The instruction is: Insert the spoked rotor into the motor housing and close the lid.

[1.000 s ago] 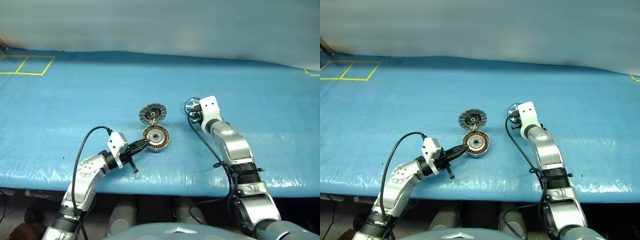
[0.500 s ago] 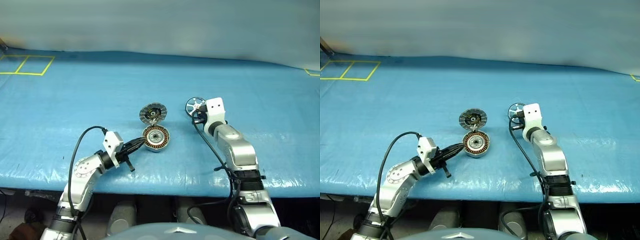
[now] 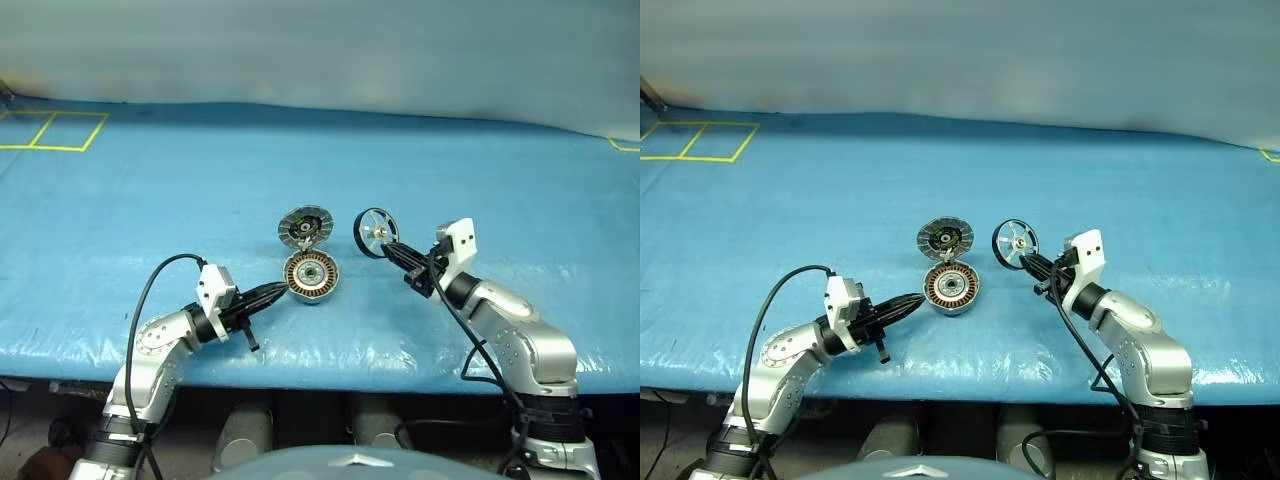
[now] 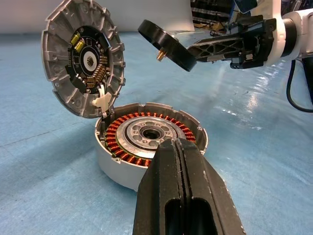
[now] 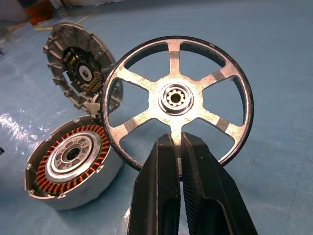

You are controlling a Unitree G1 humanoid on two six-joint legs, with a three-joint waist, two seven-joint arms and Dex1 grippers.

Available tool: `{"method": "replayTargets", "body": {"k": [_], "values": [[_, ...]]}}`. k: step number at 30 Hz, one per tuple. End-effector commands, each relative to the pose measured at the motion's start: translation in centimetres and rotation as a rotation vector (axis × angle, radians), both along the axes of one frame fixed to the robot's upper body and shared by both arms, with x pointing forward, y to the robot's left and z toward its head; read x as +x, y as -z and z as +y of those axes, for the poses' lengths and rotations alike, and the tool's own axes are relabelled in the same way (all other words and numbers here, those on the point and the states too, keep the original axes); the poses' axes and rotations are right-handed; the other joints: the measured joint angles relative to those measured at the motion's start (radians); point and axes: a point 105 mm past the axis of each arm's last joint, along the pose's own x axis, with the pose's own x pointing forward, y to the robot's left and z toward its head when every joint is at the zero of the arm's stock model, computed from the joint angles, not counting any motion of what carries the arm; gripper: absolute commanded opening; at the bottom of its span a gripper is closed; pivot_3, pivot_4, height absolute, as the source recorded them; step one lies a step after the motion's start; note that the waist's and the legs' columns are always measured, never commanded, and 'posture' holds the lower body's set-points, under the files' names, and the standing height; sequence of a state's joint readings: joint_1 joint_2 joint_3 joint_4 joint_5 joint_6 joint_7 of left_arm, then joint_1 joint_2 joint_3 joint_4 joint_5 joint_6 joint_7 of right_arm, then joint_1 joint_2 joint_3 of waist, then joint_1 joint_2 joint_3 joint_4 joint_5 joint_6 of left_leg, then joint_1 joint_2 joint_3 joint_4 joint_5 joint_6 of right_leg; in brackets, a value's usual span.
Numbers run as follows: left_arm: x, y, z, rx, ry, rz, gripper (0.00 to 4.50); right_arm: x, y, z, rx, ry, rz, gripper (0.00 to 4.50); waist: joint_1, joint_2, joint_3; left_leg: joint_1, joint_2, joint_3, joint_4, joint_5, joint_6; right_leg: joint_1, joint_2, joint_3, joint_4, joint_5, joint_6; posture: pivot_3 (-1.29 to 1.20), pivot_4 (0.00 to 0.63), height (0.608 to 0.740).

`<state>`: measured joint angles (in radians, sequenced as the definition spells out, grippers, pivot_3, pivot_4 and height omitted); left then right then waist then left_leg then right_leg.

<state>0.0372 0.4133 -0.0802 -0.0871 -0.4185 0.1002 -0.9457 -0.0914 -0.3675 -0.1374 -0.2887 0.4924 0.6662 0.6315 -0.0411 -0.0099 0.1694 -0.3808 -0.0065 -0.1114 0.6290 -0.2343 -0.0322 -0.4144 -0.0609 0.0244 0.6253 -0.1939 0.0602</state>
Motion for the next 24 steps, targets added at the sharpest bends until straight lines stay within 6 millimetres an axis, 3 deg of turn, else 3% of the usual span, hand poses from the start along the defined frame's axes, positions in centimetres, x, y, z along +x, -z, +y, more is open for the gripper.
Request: {"method": "replayTargets", "body": {"k": [1,10,24], "values": [[0.0,-1.3,-0.1,-0.022,0.027,-0.046,0.0,-1.3,-2.0,2.0,0.019,-0.148,-0.088,0.04,0.002,0.0,0.0,0.0,0.0,0.0,0.0,0.0,0.0,0.0,0.0,0.0,0.0,0.0,0.0,0.0,0.15,0.74],[-0.1,-1.4,-0.1,-0.031,0.056,-0.054,0.0,-2.2,-1.3,5.4,-0.045,-0.329,-0.087,0.04,0.005,-0.001,0.001,0.0,0.0,0.0,0.0,0.0,0.0,0.0,0.0,0.0,-0.001,0.0,0.0,0.0,0.15,0.74],[-0.2,-1.2,0.0,0.016,0.052,-0.061,0.0,-1.1,-0.6,6.7,-0.139,-0.362,-0.12,0.04,0.005,-0.002,0.001,0.0,0.0,0.0,0.0,0.0,0.0,0.0,0.0,0.0,-0.001,0.0,0.0,0.0,0.15,0.74]]}}
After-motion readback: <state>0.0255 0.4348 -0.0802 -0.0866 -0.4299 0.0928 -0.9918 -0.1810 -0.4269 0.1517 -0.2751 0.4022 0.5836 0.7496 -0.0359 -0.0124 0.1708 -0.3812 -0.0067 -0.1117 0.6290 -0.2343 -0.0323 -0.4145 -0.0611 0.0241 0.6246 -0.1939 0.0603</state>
